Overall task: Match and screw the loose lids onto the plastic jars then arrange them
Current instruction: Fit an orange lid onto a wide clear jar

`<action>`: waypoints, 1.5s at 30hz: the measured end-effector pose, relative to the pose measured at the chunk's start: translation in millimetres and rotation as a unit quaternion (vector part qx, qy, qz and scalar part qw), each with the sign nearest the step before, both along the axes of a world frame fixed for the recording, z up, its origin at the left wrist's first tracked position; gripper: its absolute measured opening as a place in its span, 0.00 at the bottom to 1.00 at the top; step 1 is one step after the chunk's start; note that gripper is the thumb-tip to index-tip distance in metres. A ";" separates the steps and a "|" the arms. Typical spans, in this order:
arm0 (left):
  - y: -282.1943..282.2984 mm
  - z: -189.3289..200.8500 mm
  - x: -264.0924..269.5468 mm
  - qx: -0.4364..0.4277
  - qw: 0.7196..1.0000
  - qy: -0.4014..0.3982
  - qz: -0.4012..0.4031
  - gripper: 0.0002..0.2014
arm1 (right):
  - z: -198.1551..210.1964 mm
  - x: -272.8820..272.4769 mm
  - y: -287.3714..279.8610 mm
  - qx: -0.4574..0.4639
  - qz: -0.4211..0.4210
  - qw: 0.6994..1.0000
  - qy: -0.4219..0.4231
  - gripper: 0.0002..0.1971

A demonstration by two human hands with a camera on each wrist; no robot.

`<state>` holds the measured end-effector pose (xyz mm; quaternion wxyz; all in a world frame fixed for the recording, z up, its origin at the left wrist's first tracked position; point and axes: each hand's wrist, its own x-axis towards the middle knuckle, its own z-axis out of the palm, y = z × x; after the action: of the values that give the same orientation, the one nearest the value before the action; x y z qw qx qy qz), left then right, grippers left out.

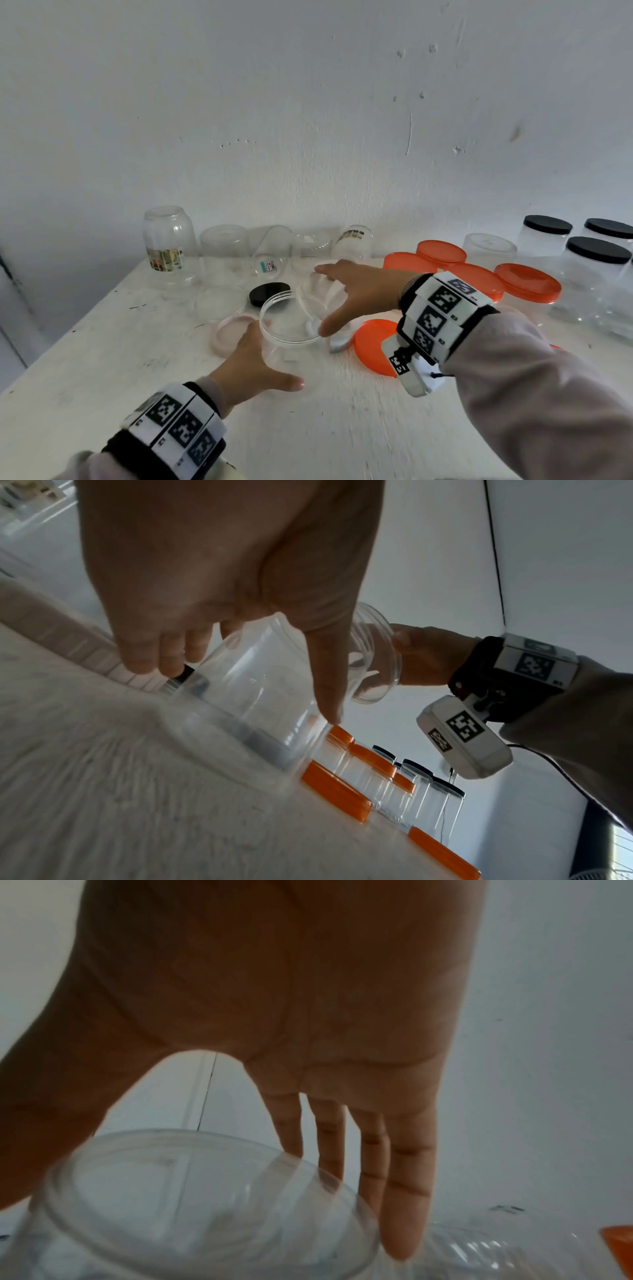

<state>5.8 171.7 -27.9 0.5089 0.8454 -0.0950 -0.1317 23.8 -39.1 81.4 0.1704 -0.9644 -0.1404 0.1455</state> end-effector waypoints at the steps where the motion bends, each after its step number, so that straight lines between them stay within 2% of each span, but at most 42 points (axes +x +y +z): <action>1: -0.5 1.0 -0.3 -0.025 1.000 -0.004 0.000 0.58 | 1.2 1.5 4.5 -0.011 0.009 1.000 0.001 0.54; 3: -2.1 2.9 -0.3 -0.077 0.997 -0.013 0.003 0.55 | 3.7 5.6 13.8 -0.027 0.027 0.999 0.000 0.52; 6: -3.6 3.9 0.2 -0.116 0.993 -0.019 0.009 0.54 | 6.3 12.1 29.9 -0.052 0.048 0.997 0.011 0.53; 10: -4.2 4.4 -1.7 -0.130 0.991 -0.028 0.004 0.51 | 7.2 20.1 48.1 -0.088 0.076 0.993 0.028 0.52; 14: -4.0 3.6 -1.1 -0.140 0.990 -0.033 -0.012 0.49 | 8.3 23.6 57.8 -0.097 0.102 0.990 0.029 0.44; 18: -4.2 3.9 -1.5 -0.135 0.990 -0.038 -0.012 0.51 | 9.5 23.3 60.2 -0.112 0.118 0.986 0.032 0.48; 27: -4.6 5.6 -2.4 -0.125 0.991 -0.048 -0.015 0.50 | 9.5 20.9 63.9 -0.164 0.090 0.982 0.026 0.52; 32: -4.1 4.2 -0.6 -0.130 0.989 -0.071 -0.029 0.40 | 3.6 17.7 66.0 -0.196 0.054 0.979 0.004 0.54; 35: -3.2 3.0 -0.5 -0.134 0.989 -0.058 -0.023 0.43 | 8.1 19.1 64.4 -0.188 0.063 0.980 0.022 0.56; 40: -3.2 5.4 -2.2 -0.133 0.990 -0.049 -0.022 0.50 | 13.5 22.9 63.6 -0.141 0.097 0.984 0.041 0.49; 45: -2.7 1.4 0.0 -0.141 0.989 -0.048 -0.026 0.44 | 6.4 21.0 64.0 -0.170 0.067 0.983 0.010 0.47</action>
<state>5.9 169.0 -26.4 0.6141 0.7679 -0.1590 -0.0894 44.8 24.9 87.8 -0.0043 -0.9663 -0.1758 0.1882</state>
